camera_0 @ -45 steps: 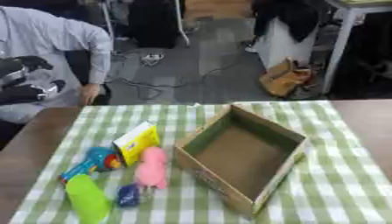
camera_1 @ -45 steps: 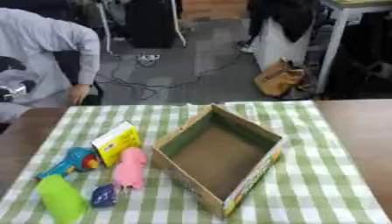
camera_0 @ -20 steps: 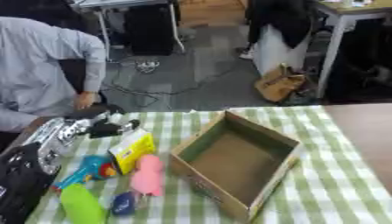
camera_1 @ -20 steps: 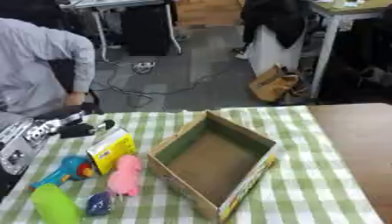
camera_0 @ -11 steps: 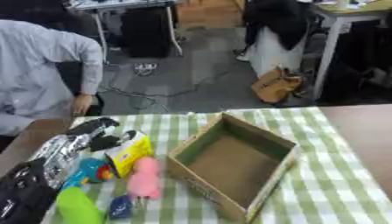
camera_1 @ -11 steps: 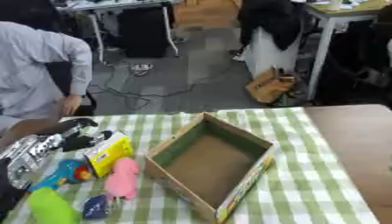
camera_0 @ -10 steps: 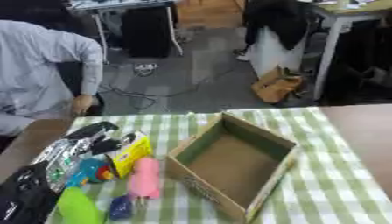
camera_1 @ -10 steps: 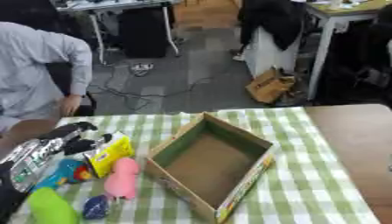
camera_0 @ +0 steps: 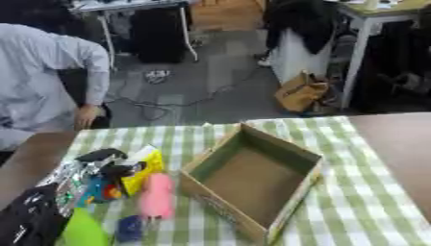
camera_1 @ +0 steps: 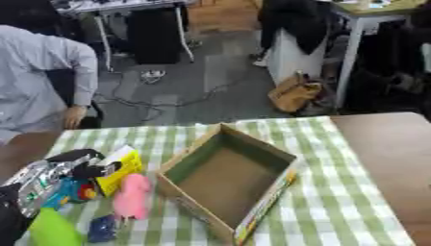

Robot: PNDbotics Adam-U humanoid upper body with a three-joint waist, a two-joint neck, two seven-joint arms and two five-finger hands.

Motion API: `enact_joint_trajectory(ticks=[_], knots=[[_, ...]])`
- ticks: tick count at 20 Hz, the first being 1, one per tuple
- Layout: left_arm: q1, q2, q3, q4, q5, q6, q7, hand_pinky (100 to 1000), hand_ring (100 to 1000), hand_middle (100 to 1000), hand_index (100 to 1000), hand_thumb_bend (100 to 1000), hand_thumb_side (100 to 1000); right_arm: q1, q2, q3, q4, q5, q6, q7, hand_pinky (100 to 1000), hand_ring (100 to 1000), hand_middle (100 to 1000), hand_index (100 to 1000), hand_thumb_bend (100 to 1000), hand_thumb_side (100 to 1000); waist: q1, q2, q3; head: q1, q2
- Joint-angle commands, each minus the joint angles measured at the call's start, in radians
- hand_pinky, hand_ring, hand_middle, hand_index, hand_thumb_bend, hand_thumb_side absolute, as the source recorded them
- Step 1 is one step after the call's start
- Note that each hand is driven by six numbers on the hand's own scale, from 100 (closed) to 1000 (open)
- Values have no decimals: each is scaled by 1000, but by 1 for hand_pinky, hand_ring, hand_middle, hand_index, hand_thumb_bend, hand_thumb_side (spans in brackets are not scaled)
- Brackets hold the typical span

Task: Pick up objects on the table and place them in the box.

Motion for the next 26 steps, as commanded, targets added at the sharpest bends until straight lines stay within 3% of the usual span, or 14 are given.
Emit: enact_joint_trajectory(ticks=[1,7,8,11,14,19,26], knots=[[-27,19,19,8,-9,-1,-51,1000,1000,1000,1000,562,1000,-17,-13,0,-15,-6,2,1,701,905,901,1000,100,1000,13,-12,-2,5,-10],[-47,29,26,-14,-66,36,-140,1000,1000,996,1000,532,1000,-20,-12,4,-15,-8,3,6,701,905,900,1000,100,1000,17,-10,-8,14,-13],[-49,31,29,-19,-75,39,-155,1000,1000,993,1000,484,1000,-21,-12,4,-15,-8,3,6,700,905,900,1000,100,1000,18,-9,-10,15,-14],[-50,35,38,-36,-92,39,-195,1000,1000,987,1000,452,1000,-21,-13,4,-15,-8,3,7,700,905,900,1000,100,1000,19,-8,-15,14,-15],[-50,38,44,-46,-102,33,-215,1000,1000,972,1000,405,1000,-21,-14,4,-15,-8,3,6,700,905,900,1000,100,1000,20,-6,-19,16,-16],[-53,41,50,-49,-112,30,-227,1000,1000,947,1000,403,1000,-22,-15,4,-15,-9,3,6,699,905,900,1000,100,1000,21,-3,-25,19,-18],[-55,43,47,-45,-171,45,-255,1000,899,848,935,399,1000,-21,-17,4,-15,-9,2,4,700,906,900,1000,100,1000,25,-2,-33,26,-17]])
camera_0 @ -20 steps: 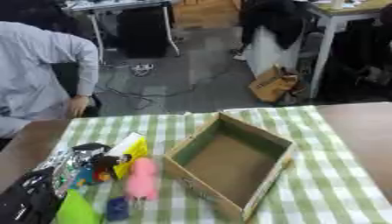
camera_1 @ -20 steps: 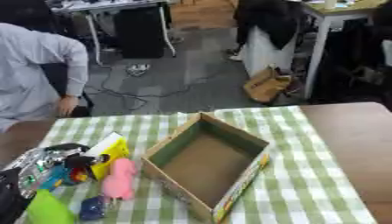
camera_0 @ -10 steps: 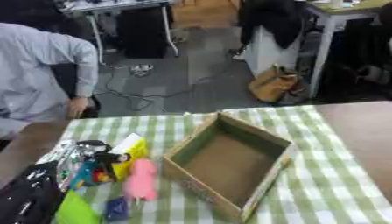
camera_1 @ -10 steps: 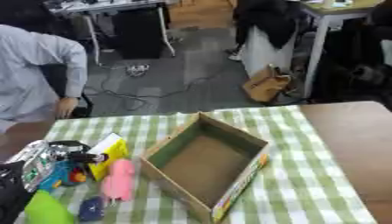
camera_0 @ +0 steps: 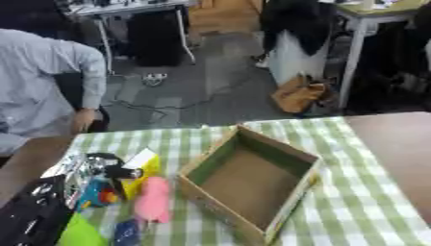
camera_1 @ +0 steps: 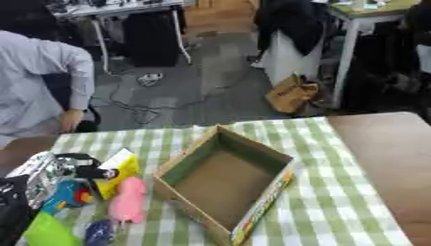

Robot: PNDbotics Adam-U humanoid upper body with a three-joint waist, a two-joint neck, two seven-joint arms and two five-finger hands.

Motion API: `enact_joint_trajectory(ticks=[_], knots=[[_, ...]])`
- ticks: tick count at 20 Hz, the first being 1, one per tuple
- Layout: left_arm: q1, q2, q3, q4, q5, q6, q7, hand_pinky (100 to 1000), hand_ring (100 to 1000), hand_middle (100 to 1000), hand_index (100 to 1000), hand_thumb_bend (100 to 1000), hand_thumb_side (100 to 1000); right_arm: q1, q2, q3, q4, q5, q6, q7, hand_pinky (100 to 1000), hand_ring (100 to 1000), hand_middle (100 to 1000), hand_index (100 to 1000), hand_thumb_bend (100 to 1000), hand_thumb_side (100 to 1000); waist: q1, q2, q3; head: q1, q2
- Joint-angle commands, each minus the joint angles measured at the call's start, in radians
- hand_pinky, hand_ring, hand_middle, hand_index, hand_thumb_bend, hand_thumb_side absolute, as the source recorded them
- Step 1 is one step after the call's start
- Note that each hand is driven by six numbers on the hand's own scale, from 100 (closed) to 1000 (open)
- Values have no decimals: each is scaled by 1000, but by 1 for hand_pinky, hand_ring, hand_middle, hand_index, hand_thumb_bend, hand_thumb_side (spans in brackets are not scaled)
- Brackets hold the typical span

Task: Pick up objects on the table and place them in the box.

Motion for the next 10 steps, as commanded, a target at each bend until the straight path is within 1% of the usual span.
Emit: enact_joint_trajectory(ticks=[1,2,3,4,5,6,7,9,10], knots=[[-27,34,7,-15,-28,1,-13,1000,899,848,935,399,1000,-14,-17,-2,-15,-2,-3,0,700,906,900,1000,100,1000,14,-3,-2,5,-8],[-26,34,7,-14,-34,2,-15,866,786,741,871,403,1000,-14,-17,-2,-15,-2,-3,0,700,905,899,1000,100,1000,14,-2,-3,4,-10],[-23,35,6,-13,-43,3,-15,866,786,741,871,403,1000,-14,-18,-2,-15,-3,-3,-1,700,905,899,1000,100,1000,14,-2,-4,3,-12],[-22,35,6,-13,-51,4,-14,789,728,689,834,396,1000,-14,-18,-2,-15,-3,-3,-1,700,906,899,1000,100,1000,14,-2,-5,2,-12],[-21,38,2,-13,-60,9,-8,739,688,656,818,392,997,-14,-18,-2,-15,-3,-3,-1,700,906,899,1000,100,1000,15,-2,-7,2,-12],[-18,38,0,-12,-72,13,-2,715,672,649,820,409,990,-14,-18,-2,-15,-3,-3,-1,700,906,899,1000,100,1000,15,-2,-8,1,-11],[-16,38,-2,-11,-84,16,4,721,682,659,825,420,983,-14,-17,-2,-15,-4,-3,-1,701,906,899,1000,100,1000,15,-2,-9,1,-11],[-12,39,-10,-8,-111,15,14,724,674,654,825,435,971,-14,-18,-2,-15,-5,-4,-1,701,906,899,1000,100,1000,15,-2,-10,1,-10],[-11,39,-11,-7,-125,13,18,693,627,630,810,440,967,-14,-18,-2,-15,-5,-5,-1,701,906,899,1000,100,1000,15,-2,-10,1,-10]])
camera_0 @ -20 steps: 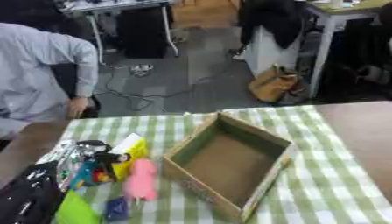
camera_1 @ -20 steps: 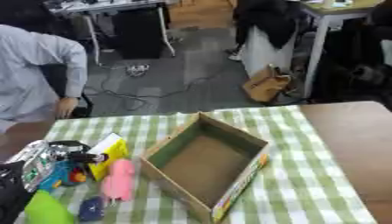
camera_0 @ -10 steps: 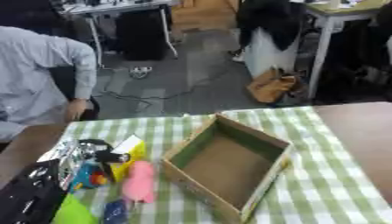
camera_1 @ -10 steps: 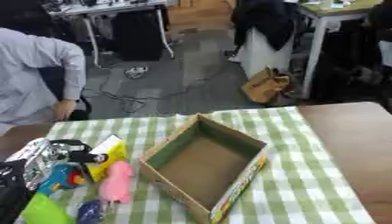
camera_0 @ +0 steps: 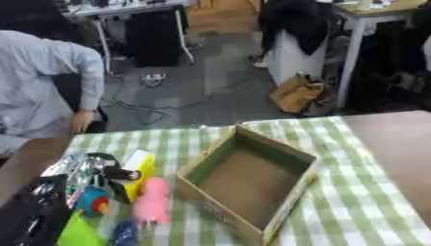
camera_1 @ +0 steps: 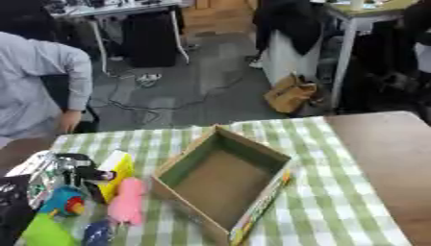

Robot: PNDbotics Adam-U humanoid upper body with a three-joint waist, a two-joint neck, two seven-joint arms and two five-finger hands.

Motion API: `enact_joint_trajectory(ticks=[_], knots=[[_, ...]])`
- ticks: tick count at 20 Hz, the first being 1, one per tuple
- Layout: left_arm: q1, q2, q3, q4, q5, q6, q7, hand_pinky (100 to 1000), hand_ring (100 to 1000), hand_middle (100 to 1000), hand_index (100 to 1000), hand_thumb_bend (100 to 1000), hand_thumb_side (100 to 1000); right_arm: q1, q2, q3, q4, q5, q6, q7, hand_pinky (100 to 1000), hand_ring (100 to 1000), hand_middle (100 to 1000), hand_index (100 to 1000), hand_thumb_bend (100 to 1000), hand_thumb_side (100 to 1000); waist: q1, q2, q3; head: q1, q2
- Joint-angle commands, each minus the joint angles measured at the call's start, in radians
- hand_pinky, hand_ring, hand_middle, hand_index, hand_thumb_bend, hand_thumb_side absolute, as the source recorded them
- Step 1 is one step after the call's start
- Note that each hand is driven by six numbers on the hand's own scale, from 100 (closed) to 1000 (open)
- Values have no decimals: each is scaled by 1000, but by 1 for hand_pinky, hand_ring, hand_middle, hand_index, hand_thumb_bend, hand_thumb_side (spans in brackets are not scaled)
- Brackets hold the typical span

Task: Pick up objects on the table and place them in the box.

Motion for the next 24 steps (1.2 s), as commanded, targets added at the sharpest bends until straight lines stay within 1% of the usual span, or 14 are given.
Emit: enact_joint_trajectory(ticks=[1,4,8,9,11,12,14,15,17,19,20,22,23,24], knots=[[-11,37,-1,-5,-45,-3,14,693,627,630,810,440,967,-14,-18,-3,-15,-5,-5,-2,701,906,899,1000,100,1000,14,-2,0,-1,-9],[-7,32,11,4,-72,-14,9,652,562,589,771,450,946,-14,-18,-3,-15,-5,-6,-3,701,906,898,1000,100,1000,13,-1,0,-1,-8],[-1,28,18,12,-85,-24,5,605,517,544,735,443,922,-14,-18,-3,-15,-5,-6,-4,702,906,898,1000,100,1000,13,0,-2,-2,-8],[1,27,19,14,-86,-27,5,555,478,504,678,421,887,-14,-19,-3,-15,-5,-6,-5,702,906,898,1000,100,1000,13,0,-4,-2,-8],[3,26,20,16,-86,-33,7,548,473,499,672,417,884,-14,-19,-3,-15,-4,-7,-5,701,906,898,1000,100,1000,13,0,-5,-2,-9],[4,25,20,16,-86,-35,9,458,397,429,591,387,849,-14,-19,-3,-15,-4,-7,-6,701,906,898,1000,100,1000,13,0,-6,-2,-9],[7,24,22,13,-79,-44,27,410,357,394,553,361,834,-13,-19,-4,-15,-4,-6,-6,701,906,897,1000,100,1000,14,0,-8,-2,-9],[8,23,23,12,-75,-47,37,369,321,357,516,312,821,-12,-19,-4,-15,-3,-5,-6,700,906,897,1000,100,1000,14,0,-9,-2,-9],[10,23,25,11,-66,-47,65,333,291,328,488,281,825,-12,-19,-4,-15,-3,-5,-7,700,906,897,1000,100,1000,13,-1,-11,-3,-9],[9,21,27,10,-55,-45,96,261,234,274,441,192,820,-11,-18,-5,-15,-2,-3,-7,700,906,897,1000,100,1000,13,-1,-11,-3,-10],[8,21,28,8,-47,-44,117,261,234,274,441,192,820,-11,-17,-5,-15,-1,-3,-7,700,906,897,1000,100,1000,13,-2,-11,-3,-10],[5,21,29,5,-32,-37,158,228,209,250,419,146,804,-10,-15,-5,-15,1,-1,-8,699,906,897,1000,100,1000,13,-3,-10,-2,-10],[2,22,30,2,-23,-35,179,156,152,195,402,100,785,-10,-14,-5,-15,2,0,-8,700,905,897,1000,100,1000,13,-4,-10,-1,-10],[0,23,30,0,-13,-32,201,156,152,195,402,100,785,-10,-14,-5,-15,3,1,-9,700,905,897,1000,100,1000,13,-5,-9,-1,-10]])
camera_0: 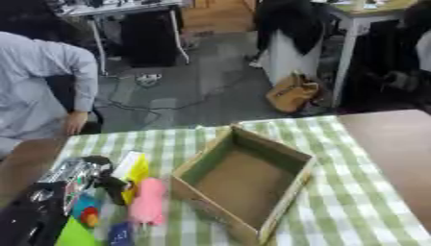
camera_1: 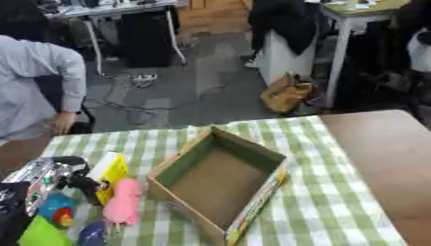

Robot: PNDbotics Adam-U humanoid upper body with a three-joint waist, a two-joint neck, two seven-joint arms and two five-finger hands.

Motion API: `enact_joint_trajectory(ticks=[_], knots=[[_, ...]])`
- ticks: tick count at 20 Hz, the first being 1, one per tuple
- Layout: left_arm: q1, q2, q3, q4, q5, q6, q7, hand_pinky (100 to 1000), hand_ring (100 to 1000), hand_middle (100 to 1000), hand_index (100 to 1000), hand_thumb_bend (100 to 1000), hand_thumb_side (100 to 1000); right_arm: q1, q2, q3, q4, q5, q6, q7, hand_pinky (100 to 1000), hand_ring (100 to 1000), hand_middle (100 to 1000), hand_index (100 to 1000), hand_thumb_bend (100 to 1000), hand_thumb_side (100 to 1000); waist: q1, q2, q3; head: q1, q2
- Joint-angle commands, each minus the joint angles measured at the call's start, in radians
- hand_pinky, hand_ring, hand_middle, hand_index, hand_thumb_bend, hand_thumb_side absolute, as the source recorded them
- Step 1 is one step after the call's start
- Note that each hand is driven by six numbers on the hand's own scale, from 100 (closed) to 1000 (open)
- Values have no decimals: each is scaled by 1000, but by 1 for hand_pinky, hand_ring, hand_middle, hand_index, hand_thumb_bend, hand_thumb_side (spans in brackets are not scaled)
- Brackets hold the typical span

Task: Pick up objects on the table and place them in the box.

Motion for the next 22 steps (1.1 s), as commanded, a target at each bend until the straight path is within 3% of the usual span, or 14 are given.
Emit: enact_joint_trajectory(ticks=[1,14,22], knots=[[-23,25,6,-15,31,9,63,119,118,161,396,113,767,-10,-14,-5,-15,4,3,-3,701,905,897,1000,100,1000,14,-7,1,1,-10],[-26,44,11,-12,111,41,101,100,100,100,370,100,817,-7,-11,-6,-15,9,8,-10,704,905,896,1000,100,1000,10,-19,5,-1,-6],[-51,77,4,-90,202,63,51,100,100,100,364,100,803,-3,-10,-6,-15,11,12,-11,704,904,895,1000,100,1000,11,-28,9,-5,-2]])
